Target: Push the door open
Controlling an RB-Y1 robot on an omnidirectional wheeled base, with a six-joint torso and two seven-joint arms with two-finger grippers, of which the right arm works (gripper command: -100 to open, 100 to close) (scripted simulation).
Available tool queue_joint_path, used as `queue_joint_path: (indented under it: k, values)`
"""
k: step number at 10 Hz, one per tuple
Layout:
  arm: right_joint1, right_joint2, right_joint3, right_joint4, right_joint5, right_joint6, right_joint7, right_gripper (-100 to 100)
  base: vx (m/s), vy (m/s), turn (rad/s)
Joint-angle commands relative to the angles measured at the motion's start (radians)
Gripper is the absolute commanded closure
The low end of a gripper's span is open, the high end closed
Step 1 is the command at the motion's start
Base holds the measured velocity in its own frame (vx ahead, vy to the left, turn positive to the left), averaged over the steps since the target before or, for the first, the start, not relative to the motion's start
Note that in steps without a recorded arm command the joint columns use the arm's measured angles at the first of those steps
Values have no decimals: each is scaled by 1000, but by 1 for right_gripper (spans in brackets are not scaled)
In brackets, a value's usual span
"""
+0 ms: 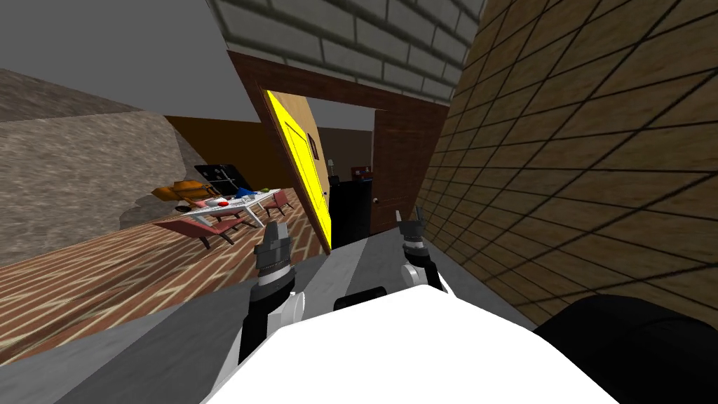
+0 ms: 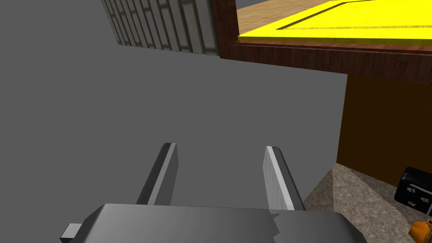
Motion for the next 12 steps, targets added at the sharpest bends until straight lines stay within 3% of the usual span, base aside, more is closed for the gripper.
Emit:
queue_joint_path:
  k: [1, 12]
  values:
    - [-9, -6, 0, 36, -20, -11, -19, -100, 80, -108, 165]
    - [-82, -32, -11, 282, -176, -69, -158, -100, 60, -113, 175]
